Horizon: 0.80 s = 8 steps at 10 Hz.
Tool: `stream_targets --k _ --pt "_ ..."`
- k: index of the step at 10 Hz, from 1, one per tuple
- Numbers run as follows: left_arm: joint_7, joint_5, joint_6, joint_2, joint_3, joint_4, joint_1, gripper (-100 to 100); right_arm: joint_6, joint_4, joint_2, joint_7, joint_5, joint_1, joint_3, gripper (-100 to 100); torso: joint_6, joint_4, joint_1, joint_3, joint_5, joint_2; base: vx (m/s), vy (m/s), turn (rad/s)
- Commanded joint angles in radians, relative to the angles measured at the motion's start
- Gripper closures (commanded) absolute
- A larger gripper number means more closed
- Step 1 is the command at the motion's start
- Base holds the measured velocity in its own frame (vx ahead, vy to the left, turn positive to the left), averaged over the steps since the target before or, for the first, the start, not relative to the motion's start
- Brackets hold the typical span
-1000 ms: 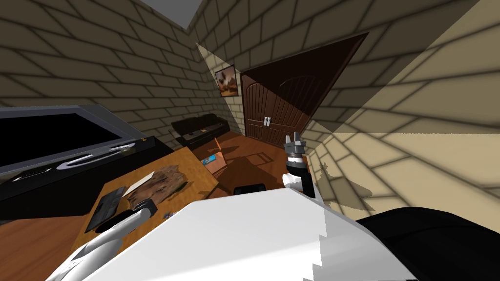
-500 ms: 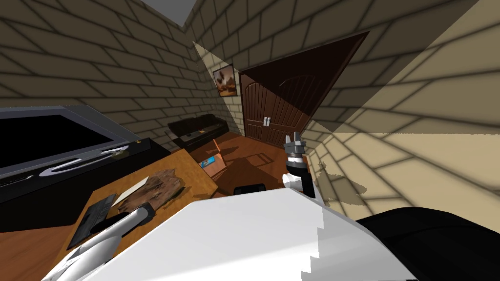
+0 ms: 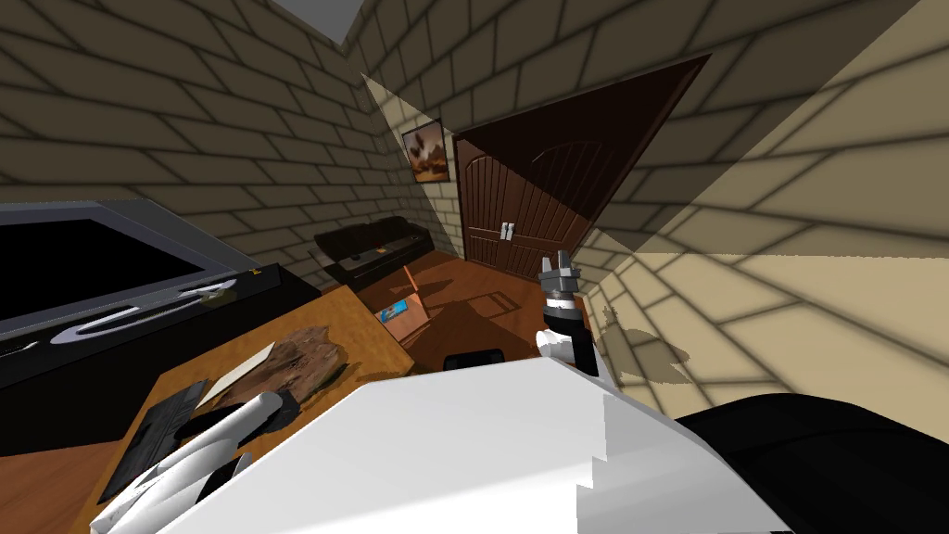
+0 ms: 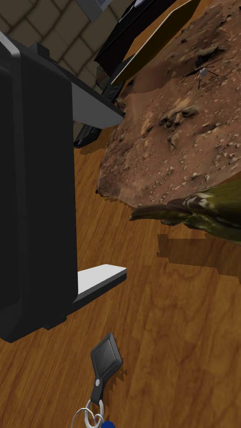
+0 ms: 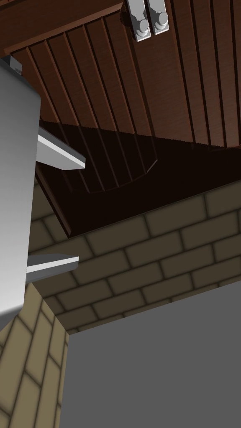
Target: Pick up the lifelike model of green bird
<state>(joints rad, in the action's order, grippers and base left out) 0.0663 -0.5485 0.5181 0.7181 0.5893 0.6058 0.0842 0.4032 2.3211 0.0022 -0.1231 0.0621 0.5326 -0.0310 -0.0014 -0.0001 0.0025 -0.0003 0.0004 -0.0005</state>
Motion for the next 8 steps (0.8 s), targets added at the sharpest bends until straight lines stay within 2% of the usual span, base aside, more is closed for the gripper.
stream_targets --k 1,3,4,7,8 --pt "0.02 -0.011 0.012 0.007 0.005 -0.045 -0.017 -100 0.0 0.0 0.0 0.0 0.0 0.0 0.0 0 0.0 0.0 0.0 0.0 0.0 0.0 0.042 0.035 -0.012" --pt "0.055 -0.021 0.064 0.015 0.027 -0.126 -0.067 -100 0.0 0.0 0.0 0.0 0.0 0.0 0.0 0 0.0 0.0 0.001 0.0 0.0 -0.001 0.068 0.063 -0.006" --pt "0.055 -0.021 0.064 0.015 0.027 -0.126 -0.067 -100 0.0 0.0 0.0 0.0 0.0 0.0 0.0 0 0.0 -0.001 0.003 -0.001 0.001 -0.003 0.069 0.047 -0.005" --pt "0.094 -0.03 0.12 0.02 0.049 -0.214 -0.122 -100 0.0 0.0 0.0 0.0 0.0 0.0 0.0 0 0.0 0.0 0.002 -0.001 0.0 -0.002 0.064 0.057 0.009" --pt "0.094 -0.03 0.12 0.02 0.049 -0.166 -0.119 -100 0.0 0.0 0.0 0.0 0.0 0.0 0.0 0 0.0 -0.001 0.002 -0.001 0.001 -0.002 0.05 0.045 0.011"
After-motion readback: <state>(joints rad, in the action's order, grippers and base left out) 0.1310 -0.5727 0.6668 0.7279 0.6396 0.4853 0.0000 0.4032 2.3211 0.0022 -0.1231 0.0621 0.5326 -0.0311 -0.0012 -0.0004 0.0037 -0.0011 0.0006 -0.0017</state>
